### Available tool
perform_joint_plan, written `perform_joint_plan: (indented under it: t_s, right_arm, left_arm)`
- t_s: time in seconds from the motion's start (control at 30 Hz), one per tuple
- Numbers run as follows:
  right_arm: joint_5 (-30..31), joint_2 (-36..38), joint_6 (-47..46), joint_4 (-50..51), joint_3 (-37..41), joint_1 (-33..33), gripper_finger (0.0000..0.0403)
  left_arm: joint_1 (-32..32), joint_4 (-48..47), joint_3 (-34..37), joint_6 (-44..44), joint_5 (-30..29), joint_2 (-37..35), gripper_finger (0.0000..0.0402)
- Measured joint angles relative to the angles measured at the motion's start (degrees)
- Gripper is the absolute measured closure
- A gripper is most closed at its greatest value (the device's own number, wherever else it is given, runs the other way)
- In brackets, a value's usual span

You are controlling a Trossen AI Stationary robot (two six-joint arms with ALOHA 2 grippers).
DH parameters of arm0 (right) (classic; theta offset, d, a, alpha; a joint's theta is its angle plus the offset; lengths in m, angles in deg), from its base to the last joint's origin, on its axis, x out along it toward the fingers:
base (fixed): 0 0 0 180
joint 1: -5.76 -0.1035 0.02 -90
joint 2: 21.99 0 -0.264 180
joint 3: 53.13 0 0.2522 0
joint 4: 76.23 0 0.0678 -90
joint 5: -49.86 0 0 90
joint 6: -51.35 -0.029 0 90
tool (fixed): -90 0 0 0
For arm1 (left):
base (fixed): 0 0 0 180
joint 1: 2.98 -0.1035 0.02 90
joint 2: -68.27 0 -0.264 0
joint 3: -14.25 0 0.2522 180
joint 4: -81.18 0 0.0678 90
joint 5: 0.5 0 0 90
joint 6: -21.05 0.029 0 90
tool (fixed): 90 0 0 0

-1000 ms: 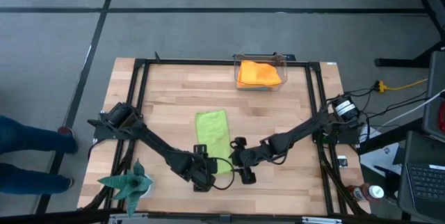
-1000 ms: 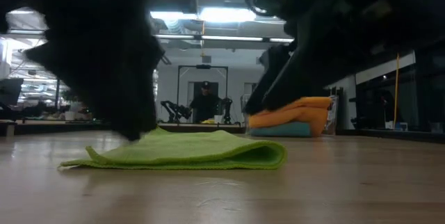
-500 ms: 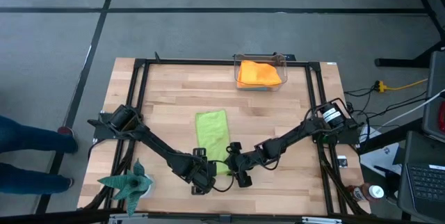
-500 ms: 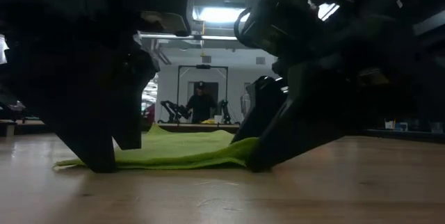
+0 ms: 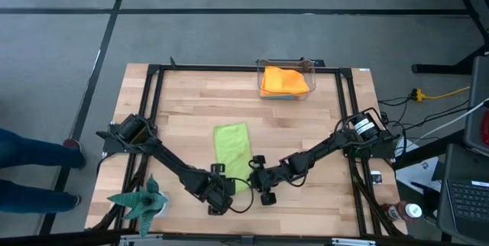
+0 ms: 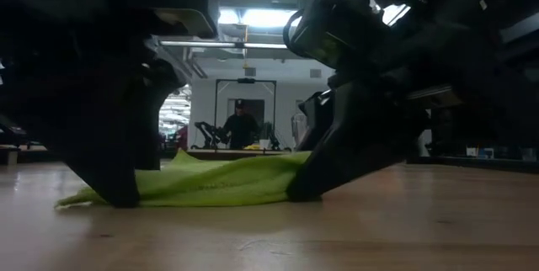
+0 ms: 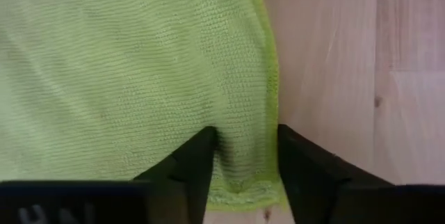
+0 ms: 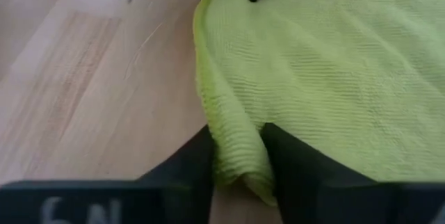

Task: Fold microfiber towels
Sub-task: Fold the green microfiber cloth

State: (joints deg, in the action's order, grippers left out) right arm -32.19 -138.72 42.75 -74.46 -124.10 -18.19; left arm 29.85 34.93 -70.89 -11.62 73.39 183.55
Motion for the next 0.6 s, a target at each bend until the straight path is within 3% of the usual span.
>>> perform_joint_plan:
  t_s: [0.27,0.43,0.6]
  right_arm:
    - [0.5,0.0,-1.4,-0.1,0.1,0.1,0.0389]
    - [2.5,2.1,1.5,1.1,0.0,-0.4,0.0395]
    - [7.2,6.9,5.9,3.1,0.0,-1.9,0.0397]
  left_arm:
    - [0.1,-0.7,0.2,0.5,-2.7,0.0,0.0389]
    - [0.0,-3.9,-2.0,0.8,-3.5,0.2,0.0399]
    - [0.2,-12.9,-7.9,3.0,-8.7,0.9,0.0401]
